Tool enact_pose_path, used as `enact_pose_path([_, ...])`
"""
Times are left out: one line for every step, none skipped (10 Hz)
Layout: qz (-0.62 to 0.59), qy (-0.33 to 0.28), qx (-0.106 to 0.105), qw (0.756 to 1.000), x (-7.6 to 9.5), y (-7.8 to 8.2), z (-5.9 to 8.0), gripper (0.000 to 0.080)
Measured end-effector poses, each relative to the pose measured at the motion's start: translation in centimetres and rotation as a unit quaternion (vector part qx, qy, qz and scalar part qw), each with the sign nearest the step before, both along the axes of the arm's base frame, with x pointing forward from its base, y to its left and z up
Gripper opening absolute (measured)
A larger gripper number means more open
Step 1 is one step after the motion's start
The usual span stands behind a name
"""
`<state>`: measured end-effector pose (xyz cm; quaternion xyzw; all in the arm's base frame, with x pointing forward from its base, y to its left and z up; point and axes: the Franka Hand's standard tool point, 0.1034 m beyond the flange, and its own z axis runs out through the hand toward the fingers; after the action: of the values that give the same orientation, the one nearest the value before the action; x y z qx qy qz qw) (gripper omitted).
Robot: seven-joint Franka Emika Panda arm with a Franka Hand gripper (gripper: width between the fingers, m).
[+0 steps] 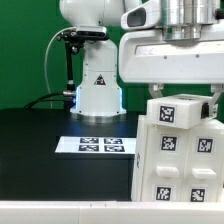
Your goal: Assemble cabinet
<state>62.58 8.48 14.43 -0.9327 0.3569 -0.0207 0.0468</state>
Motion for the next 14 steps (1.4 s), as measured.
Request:
enact_pose_path([-0.031, 0.002, 0.005, 1.000, 0.0, 0.1, 0.0, 0.0546])
enact_pose_path([-0.041, 0.003, 0.007, 0.999, 0.0, 0.1, 0.0, 0.0546])
enact_pose_path([-0.092, 0.008, 0.016, 0.996, 0.0, 0.2, 0.0, 0.0546])
enact_pose_path([-0.177, 0.019, 0.034, 0.983, -0.2, 0.2, -0.1, 0.0546])
enact_pose_path([-0.264, 0.028, 0.051, 0.963, -0.2, 0.2, -0.1, 0.0546])
enact_pose_path([-0.315, 0.030, 0.066, 0.946, 0.0, 0.3, -0.1, 0.0545])
enact_pose_path([-0.332, 0.031, 0.074, 0.940, 0.1, 0.3, -0.1, 0.0545])
enact_pose_path([-0.331, 0.031, 0.075, 0.940, 0.1, 0.4, -0.1, 0.0545])
enact_pose_path([-0.327, 0.031, 0.075, 0.942, 0.1, 0.4, -0.1, 0.0618])
enact_pose_path([-0.324, 0.031, 0.076, 0.943, 0.1, 0.5, -0.1, 0.0618])
enact_pose_path([-0.303, 0.035, 0.073, 0.949, -0.1, 0.4, 0.0, 0.0763])
enact_pose_path([-0.266, 0.042, 0.070, 0.961, -0.3, 0.3, 0.9, 0.0788])
enact_pose_path([-0.227, 0.044, 0.070, 0.970, -0.3, 0.3, 2.2, 0.0788])
enact_pose_path([-0.209, 0.049, 0.070, 0.974, -0.4, 0.7, 3.0, 0.0797])
